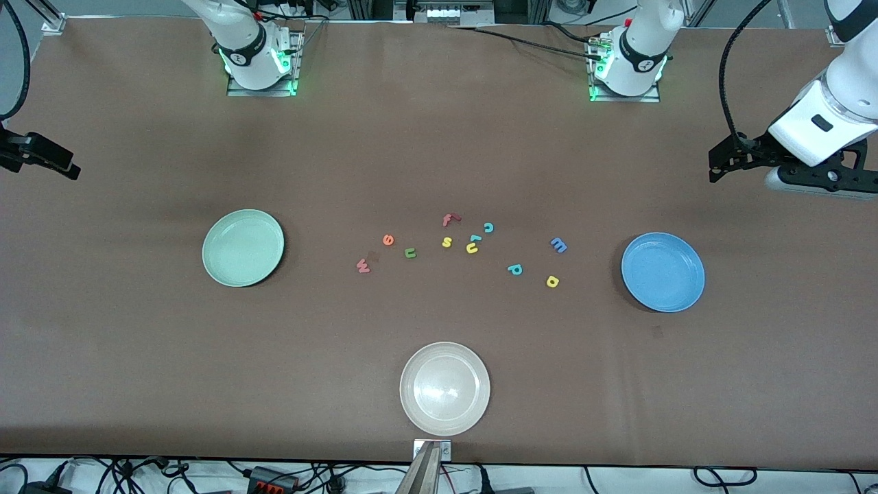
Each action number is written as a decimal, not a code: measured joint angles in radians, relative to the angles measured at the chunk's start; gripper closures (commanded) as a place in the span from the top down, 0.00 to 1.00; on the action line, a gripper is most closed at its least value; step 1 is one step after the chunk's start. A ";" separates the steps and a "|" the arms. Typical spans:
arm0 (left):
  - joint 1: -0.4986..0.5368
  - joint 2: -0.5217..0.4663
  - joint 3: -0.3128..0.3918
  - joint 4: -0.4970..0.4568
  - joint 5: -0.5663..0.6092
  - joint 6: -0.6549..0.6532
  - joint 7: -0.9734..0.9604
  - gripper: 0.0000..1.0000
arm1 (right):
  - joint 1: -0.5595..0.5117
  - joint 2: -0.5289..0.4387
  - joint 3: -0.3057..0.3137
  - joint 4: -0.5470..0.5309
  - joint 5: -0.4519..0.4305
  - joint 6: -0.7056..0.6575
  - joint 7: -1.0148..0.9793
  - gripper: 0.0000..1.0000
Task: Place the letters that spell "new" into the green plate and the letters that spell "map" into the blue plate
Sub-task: 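Move both grippers from rest toward the scattered foam letters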
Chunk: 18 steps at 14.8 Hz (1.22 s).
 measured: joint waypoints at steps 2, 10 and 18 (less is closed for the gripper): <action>0.000 0.000 0.000 0.000 0.000 0.000 0.000 1.00 | -0.001 0.000 0.000 0.000 0.000 0.000 0.000 1.00; -0.003 0.000 -0.001 0.000 0.000 -0.017 0.000 1.00 | 0.006 0.010 0.013 -0.004 0.000 -0.012 -0.003 1.00; -0.078 0.145 -0.008 -0.001 0.000 -0.100 0.000 1.00 | 0.177 0.206 0.026 -0.014 0.004 0.112 -0.001 1.00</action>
